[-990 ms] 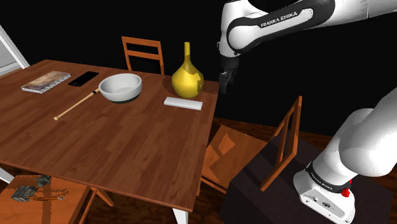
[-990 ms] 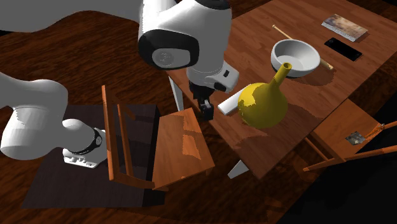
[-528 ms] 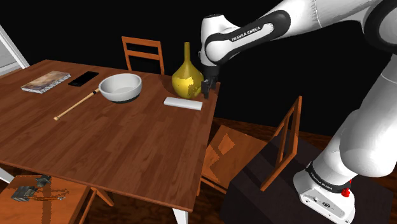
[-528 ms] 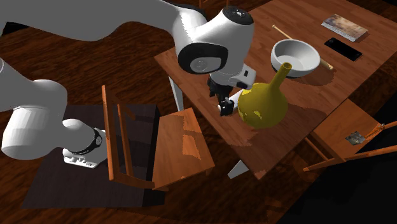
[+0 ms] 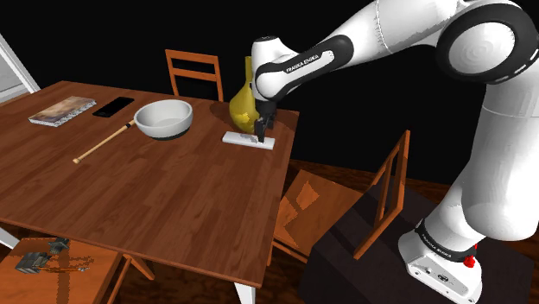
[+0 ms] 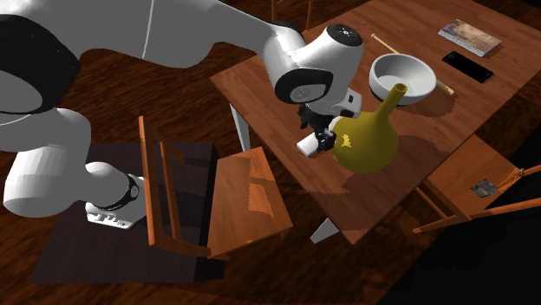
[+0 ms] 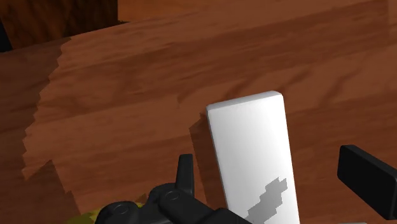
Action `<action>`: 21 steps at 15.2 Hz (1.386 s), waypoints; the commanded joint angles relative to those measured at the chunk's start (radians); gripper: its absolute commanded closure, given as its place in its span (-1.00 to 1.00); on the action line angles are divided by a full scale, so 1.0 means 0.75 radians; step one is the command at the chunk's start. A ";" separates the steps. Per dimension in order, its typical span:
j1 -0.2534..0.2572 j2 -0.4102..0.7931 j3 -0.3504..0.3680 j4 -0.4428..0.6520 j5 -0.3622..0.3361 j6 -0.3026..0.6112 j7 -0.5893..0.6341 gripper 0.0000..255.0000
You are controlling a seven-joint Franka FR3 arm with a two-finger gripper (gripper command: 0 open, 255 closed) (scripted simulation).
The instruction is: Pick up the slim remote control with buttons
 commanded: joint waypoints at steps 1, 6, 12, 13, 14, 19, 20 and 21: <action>0.000 0.026 0.000 -0.004 -0.001 0.029 -0.003 -1.00; 0.001 0.067 -0.001 -0.030 -0.004 0.097 -0.001 -1.00; 0.002 0.066 0.000 -0.030 -0.004 0.096 0.000 1.00; 0.002 0.066 0.000 -0.030 -0.004 0.096 0.000 1.00; 0.002 0.066 0.000 -0.030 -0.004 0.096 0.000 1.00; 0.000 0.048 0.000 -0.020 -0.003 0.068 -0.002 1.00; 0.000 0.039 0.000 -0.014 -0.002 0.053 -0.003 1.00; 0.000 0.030 0.000 -0.008 -0.001 0.038 -0.003 1.00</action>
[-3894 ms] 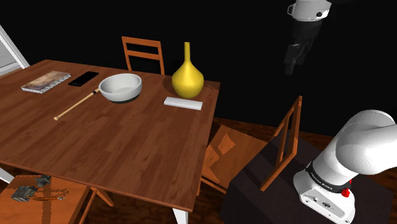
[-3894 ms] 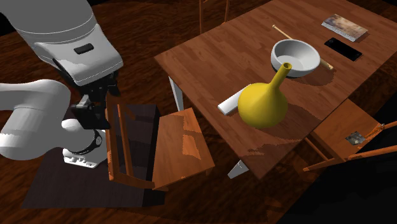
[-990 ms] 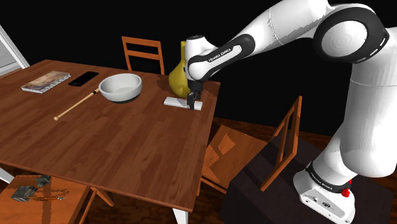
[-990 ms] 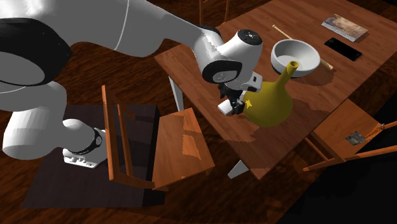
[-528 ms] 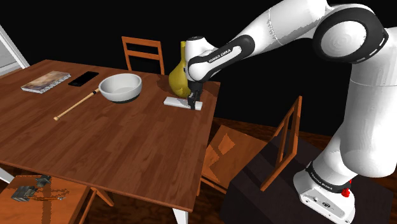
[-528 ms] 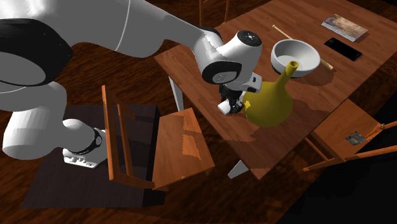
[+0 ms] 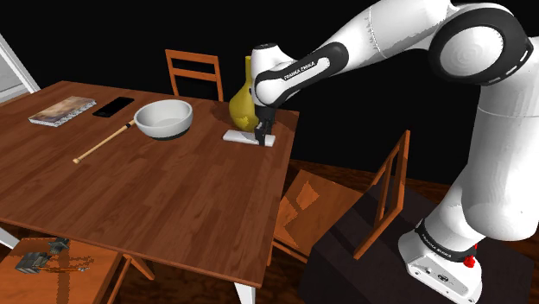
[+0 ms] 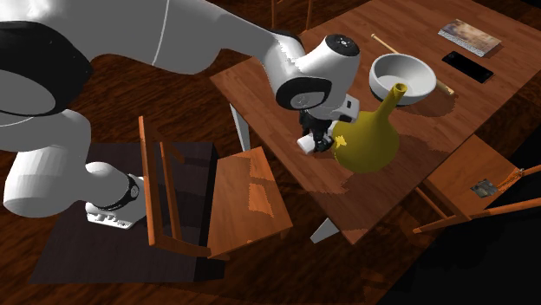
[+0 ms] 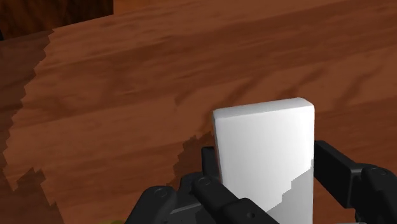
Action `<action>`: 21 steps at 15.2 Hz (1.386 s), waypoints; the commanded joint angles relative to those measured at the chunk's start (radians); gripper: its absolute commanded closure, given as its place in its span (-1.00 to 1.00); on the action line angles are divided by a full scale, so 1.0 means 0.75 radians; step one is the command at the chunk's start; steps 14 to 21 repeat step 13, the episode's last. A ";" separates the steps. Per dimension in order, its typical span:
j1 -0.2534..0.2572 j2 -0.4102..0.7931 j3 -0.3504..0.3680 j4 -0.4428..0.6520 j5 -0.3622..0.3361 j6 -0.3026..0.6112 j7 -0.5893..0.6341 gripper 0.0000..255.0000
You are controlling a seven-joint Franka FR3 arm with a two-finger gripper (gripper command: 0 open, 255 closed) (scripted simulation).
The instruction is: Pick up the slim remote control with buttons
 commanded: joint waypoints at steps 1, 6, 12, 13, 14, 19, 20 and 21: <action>-0.001 -0.020 0.000 0.008 0.002 -0.028 -0.002 1.00; -0.002 -0.060 0.002 0.045 0.005 -0.104 -0.004 1.00; -0.003 -0.095 0.003 0.090 0.007 -0.185 -0.006 1.00; -0.003 -0.095 0.003 0.090 0.007 -0.185 -0.006 1.00; -0.003 -0.095 0.003 0.090 0.007 -0.185 -0.006 1.00; -0.003 -0.095 0.003 0.090 0.007 -0.185 -0.006 1.00; -0.003 -0.095 0.003 0.090 0.007 -0.185 -0.006 1.00; -0.003 -0.095 0.003 0.090 0.007 -0.185 -0.006 1.00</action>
